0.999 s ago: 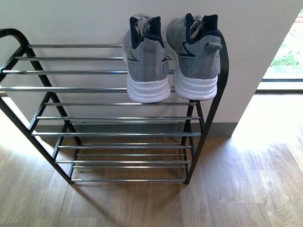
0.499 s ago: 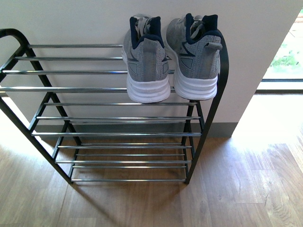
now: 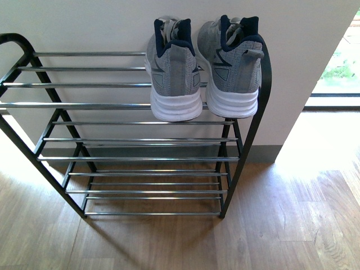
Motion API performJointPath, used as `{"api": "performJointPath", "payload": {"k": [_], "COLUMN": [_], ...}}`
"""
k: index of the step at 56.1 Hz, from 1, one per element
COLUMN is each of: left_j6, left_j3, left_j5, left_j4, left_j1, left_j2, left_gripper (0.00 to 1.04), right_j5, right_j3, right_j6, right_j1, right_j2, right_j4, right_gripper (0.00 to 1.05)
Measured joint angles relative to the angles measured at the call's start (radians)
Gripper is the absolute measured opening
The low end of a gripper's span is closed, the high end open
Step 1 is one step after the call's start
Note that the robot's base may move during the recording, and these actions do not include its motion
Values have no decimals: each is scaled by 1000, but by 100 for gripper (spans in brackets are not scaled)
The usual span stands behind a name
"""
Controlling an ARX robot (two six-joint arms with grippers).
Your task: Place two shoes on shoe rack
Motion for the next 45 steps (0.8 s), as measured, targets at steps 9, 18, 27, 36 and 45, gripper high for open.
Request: {"api": "performJointPath", "payload": {"k": [9,18,27,36,45], "left_j6": [0,0,0,3,3], "left_j3": [0,0,0,0,0], "left_j5": [0,0,0,0,0], "left_j4": [0,0,0,0,0], "left_j1": [0,0,0,0,0], "left_j2": [0,0,0,0,0], "left_gripper": [35,63,88,95,95], "right_j5": [0,0,0,0,0], "right_j3": [0,0,0,0,0], "right_j6": [0,0,0,0,0], "right_j1": [0,0,0,0,0], "right_j2": [0,0,0,0,0], "right_j4": [0,0,0,0,0], "right_gripper": [96,96,96,96,96]}}
